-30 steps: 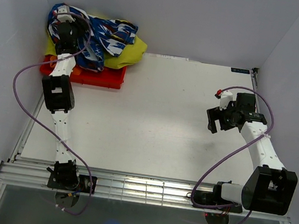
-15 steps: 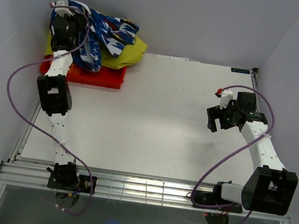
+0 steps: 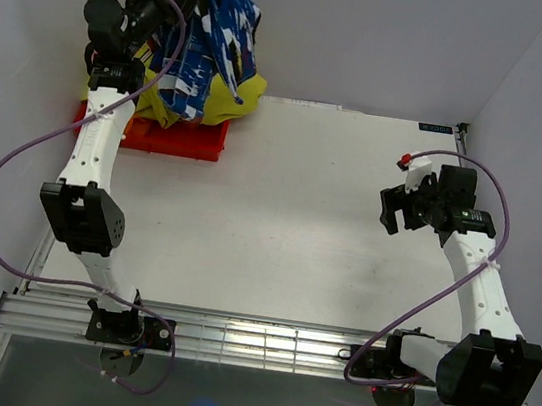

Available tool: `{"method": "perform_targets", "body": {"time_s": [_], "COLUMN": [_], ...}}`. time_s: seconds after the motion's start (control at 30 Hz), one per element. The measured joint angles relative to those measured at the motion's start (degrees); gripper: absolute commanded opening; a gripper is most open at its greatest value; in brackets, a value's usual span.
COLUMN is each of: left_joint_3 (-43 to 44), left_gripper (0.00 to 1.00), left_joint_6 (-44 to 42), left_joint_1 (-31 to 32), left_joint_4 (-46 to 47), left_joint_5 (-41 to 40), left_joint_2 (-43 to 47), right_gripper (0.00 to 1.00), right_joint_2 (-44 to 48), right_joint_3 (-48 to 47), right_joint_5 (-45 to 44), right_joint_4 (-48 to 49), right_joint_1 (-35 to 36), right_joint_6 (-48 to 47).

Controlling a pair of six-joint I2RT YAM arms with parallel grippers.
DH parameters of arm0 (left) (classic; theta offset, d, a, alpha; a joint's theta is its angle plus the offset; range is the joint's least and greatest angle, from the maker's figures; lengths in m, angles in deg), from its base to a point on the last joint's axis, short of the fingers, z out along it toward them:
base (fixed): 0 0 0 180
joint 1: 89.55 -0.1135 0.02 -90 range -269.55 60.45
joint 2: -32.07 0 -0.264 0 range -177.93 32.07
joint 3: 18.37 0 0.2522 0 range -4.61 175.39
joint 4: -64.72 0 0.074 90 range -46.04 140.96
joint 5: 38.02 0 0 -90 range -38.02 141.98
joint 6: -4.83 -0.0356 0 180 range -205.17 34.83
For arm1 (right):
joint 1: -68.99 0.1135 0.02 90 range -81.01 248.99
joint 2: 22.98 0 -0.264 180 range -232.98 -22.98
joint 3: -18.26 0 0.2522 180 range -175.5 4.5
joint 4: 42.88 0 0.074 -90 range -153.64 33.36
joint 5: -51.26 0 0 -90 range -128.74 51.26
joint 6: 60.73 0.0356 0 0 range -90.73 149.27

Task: Fold and stack the trousers
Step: Grab the trousers from the pile, then move the trousers to the center of the board

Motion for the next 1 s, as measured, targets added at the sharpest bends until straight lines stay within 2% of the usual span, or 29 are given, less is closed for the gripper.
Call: {"method": "perform_targets", "body": {"time_s": [0.13,0.27,0.37,0.47,0.5,0.53,0.63,0.73,0.8,1.0], "left_joint_3": [-3.98,-9.97,-14.71,-15.76,-15.69,-15.52,-15.15,-15.52,-17.42,-22.43], "left_gripper": [0.0,0.0,0.0,0.0,0.04,0.23,0.53,0.65,0.73,0.82], "left_joint_6": [-1.49,-5.42,-9.46,-14.51,-16.17,-17.62,-21.33,-23.19,-24.52,-28.85], "left_joint_1": [7.41,16.11,22.32,26.69,27.76,28.65,29.81,29.53,29.33,27.36], "left_joint_4": [-2.6,-9.38,-17.25,-28.81,-32.46,-36.2,-45.9,-52.61,-54.86,-58.1], "left_joint_5": [2.64,6.03,8.17,9.64,9.68,9.57,8.85,7.63,6.97,5.03], "left_joint_2": [6.56,10.54,10.19,5.53,3.13,0.35,-8.72,-14.95,-14.86,-2.89], "right_gripper": [0.91,0.91,0.91,0.92,0.93,0.93,0.93,0.94,0.93,0.93], "right_joint_2": [0.96,2.16,3.04,3.19,3.15,3.08,2.32,0.61,-0.11,-1.44], "right_joint_3": [-1.36,-2.8,-3.26,-3.28,-3.28,-3.28,-3.28,-3.28,-3.1,0.11], "right_joint_5": [0.42,2.08,3.58,4.63,4.81,5.05,6.43,8.35,10.23,17.22], "right_joint_4": [-0.09,-1.05,-2.47,-4.28,-5.16,-6.03,-8.74,-10.93,-11.39,-8.39], "right_joint_1": [0.0,0.0,0.02,0.02,0.02,0.02,0.02,0.02,0.02,2.67], "right_joint_6": [0.04,0.0,-0.37,-1.57,-1.97,-2.32,-3.32,-3.23,-2.38,4.11]}}
